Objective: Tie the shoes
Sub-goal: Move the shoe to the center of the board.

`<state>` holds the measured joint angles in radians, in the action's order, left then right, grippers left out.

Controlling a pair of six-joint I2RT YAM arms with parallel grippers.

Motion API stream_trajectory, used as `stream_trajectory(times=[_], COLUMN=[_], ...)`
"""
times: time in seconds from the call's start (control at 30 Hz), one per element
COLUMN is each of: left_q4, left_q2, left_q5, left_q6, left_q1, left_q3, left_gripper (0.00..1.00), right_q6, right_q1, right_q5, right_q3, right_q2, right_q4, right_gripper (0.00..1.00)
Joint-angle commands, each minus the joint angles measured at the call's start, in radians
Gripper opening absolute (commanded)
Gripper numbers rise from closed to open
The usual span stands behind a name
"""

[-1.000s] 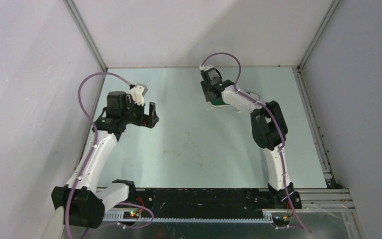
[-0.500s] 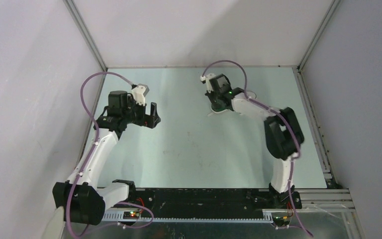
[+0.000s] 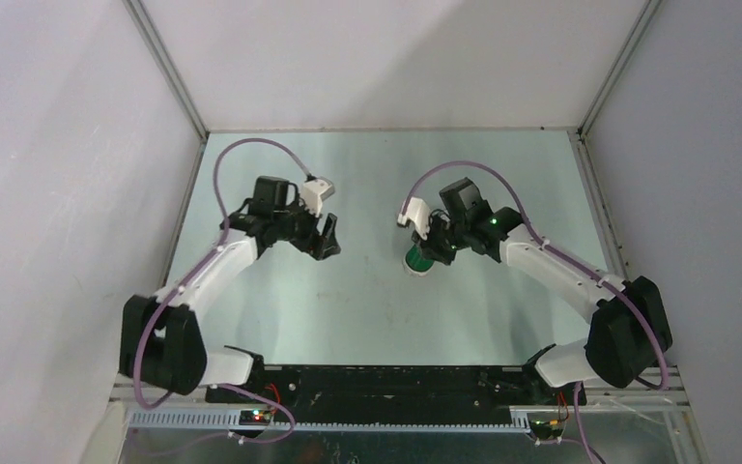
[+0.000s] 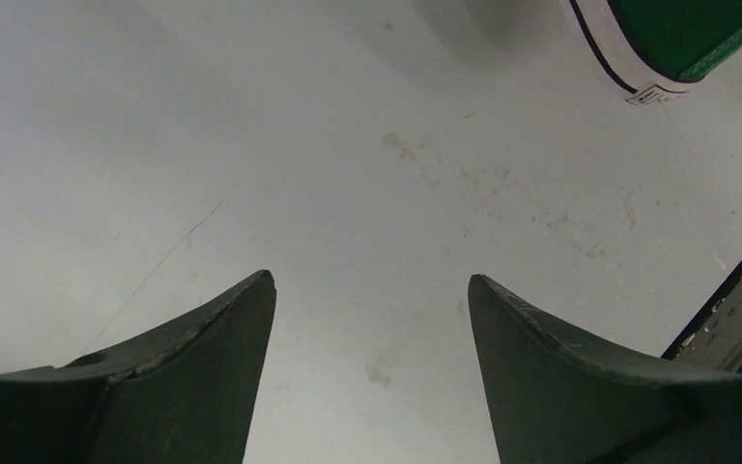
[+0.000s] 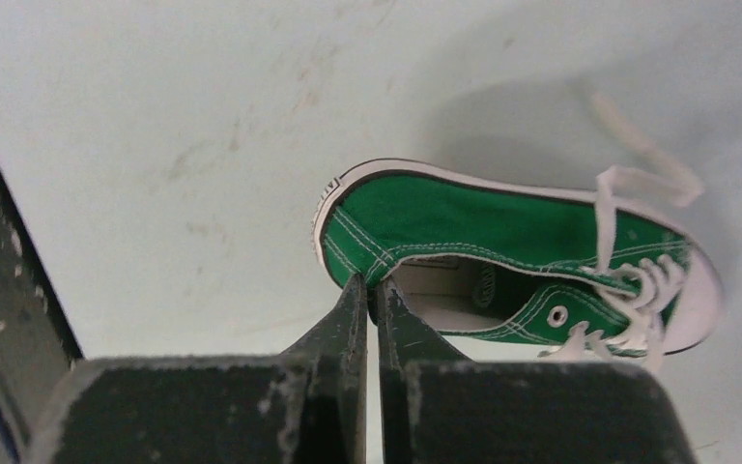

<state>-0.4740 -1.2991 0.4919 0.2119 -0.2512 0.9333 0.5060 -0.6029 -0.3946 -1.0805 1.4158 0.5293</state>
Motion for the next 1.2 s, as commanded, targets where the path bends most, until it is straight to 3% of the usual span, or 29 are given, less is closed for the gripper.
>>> stream_trajectory(times=[0.0, 0.27, 0.33, 0.37, 0.43, 0.53, 0.67, 0.73, 0.83, 1.17], left_q4=[0.149, 0.292, 0.305, 0.304, 0.279, 0.199, 0.073, 0.035, -0.008, -0.172], left_q2=[-0.115, -0.357, -0.413, -0.444, -0.457, -0.425, -0.365, -0.332, -0.291, -0.163], left_q5=[0.033, 0.018, 0.006, 0.003, -0.005, -0.014, -0.029, -0.042, -0.068, -0.182], left_q6=[-0.019, -0.099, -0.16, -0.181, -0.202, -0.203, -0.159, -0.135, -0.105, 0.09], left_q1=[-0.076, -0.172, -0.19, -0.191, -0.189, -0.177, -0.16, -0.155, -0.148, -0.147], left_q3=[0.054, 0.234, 0.293, 0.33, 0.365, 0.381, 0.401, 0.388, 0.365, 0.348], left_gripper=[0.77, 0.72, 0.72, 0.72, 0.72, 0.72, 0.73, 0.73, 0.73, 0.75], right_q6=[0.175, 0.349, 0.343, 0.309, 0.23, 0.057, -0.487, -0.661, -0.788, -0.975], right_q1=[0.019, 0.024, 0.024, 0.027, 0.063, 0.203, 0.392, 0.47, 0.539, 0.535], right_q5=[-0.07, -0.114, -0.108, -0.099, -0.093, -0.142, -0.003, 0.069, 0.141, 0.131], right_q3=[0.027, 0.085, 0.088, 0.085, 0.05, -0.058, -0.144, -0.137, -0.128, -0.136], right_q2=[-0.043, -0.089, -0.076, -0.071, -0.049, -0.013, 0.083, 0.122, 0.206, 0.383], right_q4=[0.125, 0.234, 0.241, 0.243, 0.262, 0.266, 0.157, 0.108, 0.071, 0.055], right_gripper=[0.0, 0.0, 0.13, 0.3, 0.47, 0.6, 0.57, 0.56, 0.58, 0.35])
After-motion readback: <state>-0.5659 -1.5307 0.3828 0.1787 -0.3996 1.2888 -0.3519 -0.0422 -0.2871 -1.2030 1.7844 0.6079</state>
